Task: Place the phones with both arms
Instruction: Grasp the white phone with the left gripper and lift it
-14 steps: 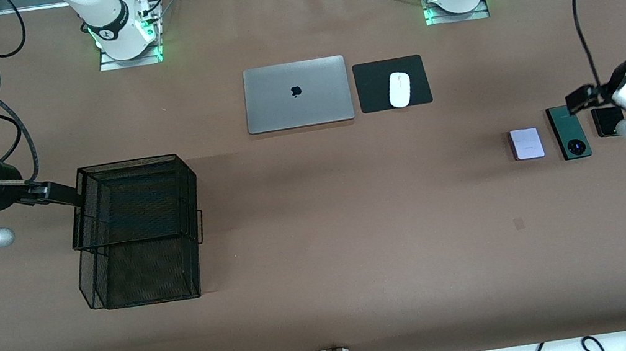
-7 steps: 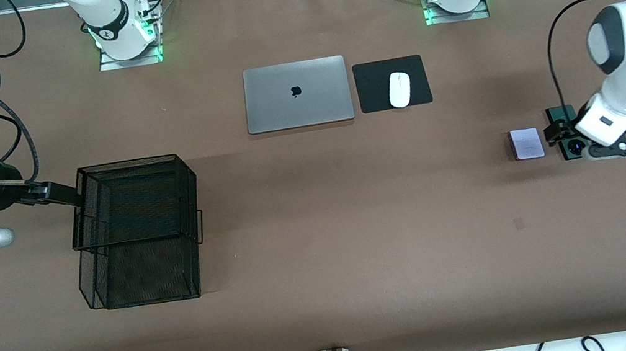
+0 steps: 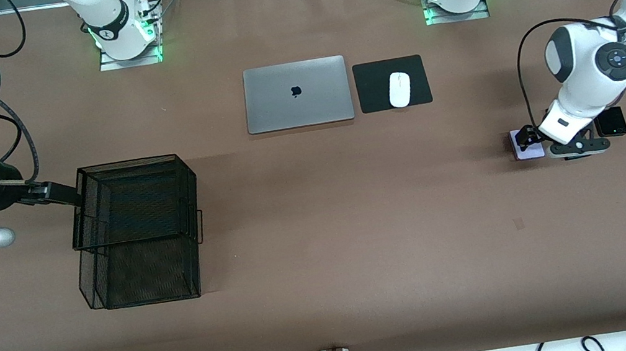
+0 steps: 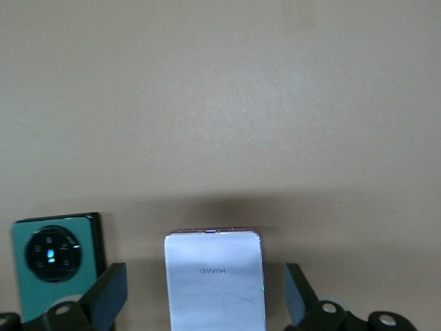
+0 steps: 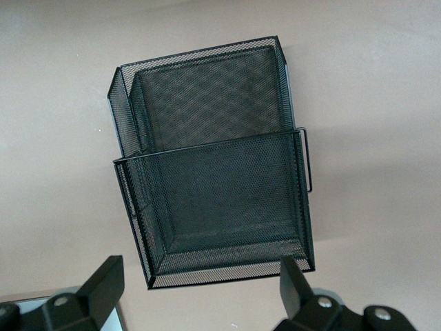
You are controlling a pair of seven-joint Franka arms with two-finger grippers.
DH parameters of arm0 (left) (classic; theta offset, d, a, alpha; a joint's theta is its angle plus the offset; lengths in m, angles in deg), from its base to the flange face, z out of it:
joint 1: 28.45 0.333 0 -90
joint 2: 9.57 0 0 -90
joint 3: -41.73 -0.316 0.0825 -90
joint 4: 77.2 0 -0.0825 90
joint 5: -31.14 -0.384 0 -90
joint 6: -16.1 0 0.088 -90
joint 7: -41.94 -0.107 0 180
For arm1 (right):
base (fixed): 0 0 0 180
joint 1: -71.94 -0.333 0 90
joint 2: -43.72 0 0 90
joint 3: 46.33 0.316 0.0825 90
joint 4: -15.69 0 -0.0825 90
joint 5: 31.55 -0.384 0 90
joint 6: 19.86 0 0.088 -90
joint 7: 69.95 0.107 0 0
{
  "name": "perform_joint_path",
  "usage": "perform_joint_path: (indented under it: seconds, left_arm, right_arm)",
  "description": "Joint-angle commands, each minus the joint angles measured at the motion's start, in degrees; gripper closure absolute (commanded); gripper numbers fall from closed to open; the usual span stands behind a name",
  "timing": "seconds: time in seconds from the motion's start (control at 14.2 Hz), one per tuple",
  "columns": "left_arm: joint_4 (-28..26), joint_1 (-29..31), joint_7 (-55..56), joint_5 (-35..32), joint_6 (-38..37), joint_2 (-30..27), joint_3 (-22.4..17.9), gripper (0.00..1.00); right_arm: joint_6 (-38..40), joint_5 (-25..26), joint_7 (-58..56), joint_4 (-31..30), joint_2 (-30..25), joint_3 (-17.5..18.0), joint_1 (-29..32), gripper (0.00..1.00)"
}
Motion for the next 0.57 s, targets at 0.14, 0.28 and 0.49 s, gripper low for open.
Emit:
perform_joint_path:
  seconds: [0.14,0.28,0.49]
  left_arm:
    - [-3.35,0.65,0.87,-1.03,7.31,2.24,0.37,0.0]
    - [-3.7,1.34,0.43,-1.03,7.4,2.68,0.37,0.0]
    - [-4.32,1.61,-0.71,-1.03,7.66,3.38,0.37,0.0]
  right_arm:
    - [0.47,-0.88,-0.63,-0.78,-0.78,0.11,0.21,0.0]
    - [0.38,-0.88,-0.63,-0.78,-0.78,0.11,0.21,0.0]
    - [0.38,-0.88,-0.72,-0.78,-0.78,0.11,0.21,0.0]
